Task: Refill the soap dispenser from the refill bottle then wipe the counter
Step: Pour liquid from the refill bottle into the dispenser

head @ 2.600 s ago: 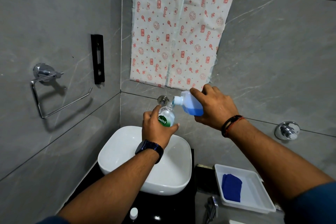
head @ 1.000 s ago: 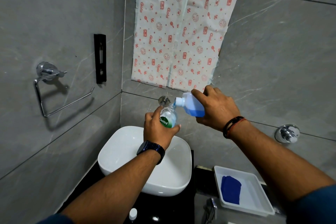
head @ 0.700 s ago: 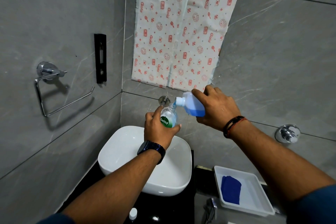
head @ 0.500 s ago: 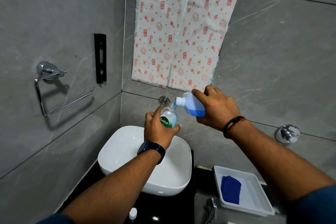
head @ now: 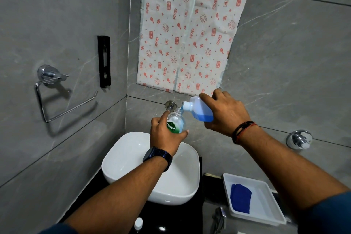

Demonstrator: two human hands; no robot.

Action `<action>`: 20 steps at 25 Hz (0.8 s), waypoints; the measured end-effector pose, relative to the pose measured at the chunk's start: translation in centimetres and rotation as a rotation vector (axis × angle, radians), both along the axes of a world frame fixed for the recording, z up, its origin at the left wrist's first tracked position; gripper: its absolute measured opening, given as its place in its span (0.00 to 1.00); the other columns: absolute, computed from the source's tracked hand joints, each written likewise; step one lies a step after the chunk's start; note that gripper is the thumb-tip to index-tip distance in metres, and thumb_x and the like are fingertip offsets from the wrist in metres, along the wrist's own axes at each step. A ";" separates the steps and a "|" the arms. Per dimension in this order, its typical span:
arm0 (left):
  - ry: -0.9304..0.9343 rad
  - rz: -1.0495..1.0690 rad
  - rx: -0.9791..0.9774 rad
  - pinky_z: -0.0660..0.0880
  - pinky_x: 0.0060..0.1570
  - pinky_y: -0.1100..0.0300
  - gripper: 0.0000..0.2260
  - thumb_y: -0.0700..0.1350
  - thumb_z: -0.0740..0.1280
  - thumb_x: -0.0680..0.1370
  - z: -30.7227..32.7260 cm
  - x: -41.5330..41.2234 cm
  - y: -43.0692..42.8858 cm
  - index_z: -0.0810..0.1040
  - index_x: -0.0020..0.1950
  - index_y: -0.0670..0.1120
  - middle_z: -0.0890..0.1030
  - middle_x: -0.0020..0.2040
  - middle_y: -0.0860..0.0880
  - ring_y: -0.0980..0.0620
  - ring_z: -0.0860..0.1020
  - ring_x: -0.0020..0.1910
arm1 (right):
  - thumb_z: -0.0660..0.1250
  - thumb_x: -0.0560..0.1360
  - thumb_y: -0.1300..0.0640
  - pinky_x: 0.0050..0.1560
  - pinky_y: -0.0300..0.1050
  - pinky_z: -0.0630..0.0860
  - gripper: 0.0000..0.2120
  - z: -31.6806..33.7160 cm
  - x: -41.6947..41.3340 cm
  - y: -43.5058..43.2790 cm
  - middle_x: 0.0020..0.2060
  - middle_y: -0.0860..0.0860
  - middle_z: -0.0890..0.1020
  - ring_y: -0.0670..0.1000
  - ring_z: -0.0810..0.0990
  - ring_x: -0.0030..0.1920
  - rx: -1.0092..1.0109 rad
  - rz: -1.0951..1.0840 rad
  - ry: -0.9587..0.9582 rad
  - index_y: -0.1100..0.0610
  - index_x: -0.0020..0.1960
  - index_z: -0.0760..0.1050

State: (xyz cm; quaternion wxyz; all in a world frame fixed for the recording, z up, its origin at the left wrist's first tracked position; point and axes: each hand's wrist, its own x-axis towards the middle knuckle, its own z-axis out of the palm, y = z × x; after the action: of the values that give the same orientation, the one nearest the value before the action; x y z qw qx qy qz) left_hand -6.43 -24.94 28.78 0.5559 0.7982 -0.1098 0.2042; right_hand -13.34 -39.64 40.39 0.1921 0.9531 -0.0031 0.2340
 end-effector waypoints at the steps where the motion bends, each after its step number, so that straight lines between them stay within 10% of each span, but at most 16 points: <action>1: 0.000 -0.002 -0.001 0.72 0.42 0.62 0.39 0.55 0.80 0.58 0.0 0.0 0.0 0.68 0.66 0.54 0.65 0.51 0.54 0.51 0.72 0.49 | 0.76 0.63 0.47 0.42 0.52 0.78 0.39 0.0 0.0 0.0 0.57 0.56 0.73 0.57 0.73 0.53 0.001 0.000 0.000 0.48 0.67 0.60; 20: 0.000 0.010 0.003 0.71 0.41 0.63 0.40 0.56 0.79 0.57 -0.6 0.1 -0.3 0.68 0.66 0.55 0.65 0.50 0.55 0.53 0.71 0.46 | 0.77 0.63 0.48 0.41 0.51 0.77 0.39 -0.4 0.1 -0.3 0.56 0.56 0.73 0.57 0.73 0.53 0.003 -0.004 0.003 0.49 0.68 0.61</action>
State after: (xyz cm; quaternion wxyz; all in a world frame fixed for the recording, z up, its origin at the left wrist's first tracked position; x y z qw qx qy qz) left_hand -6.36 -25.26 28.22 0.5538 0.7996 -0.1061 0.2066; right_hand -13.23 -39.93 39.99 0.1913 0.9536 -0.0052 0.2323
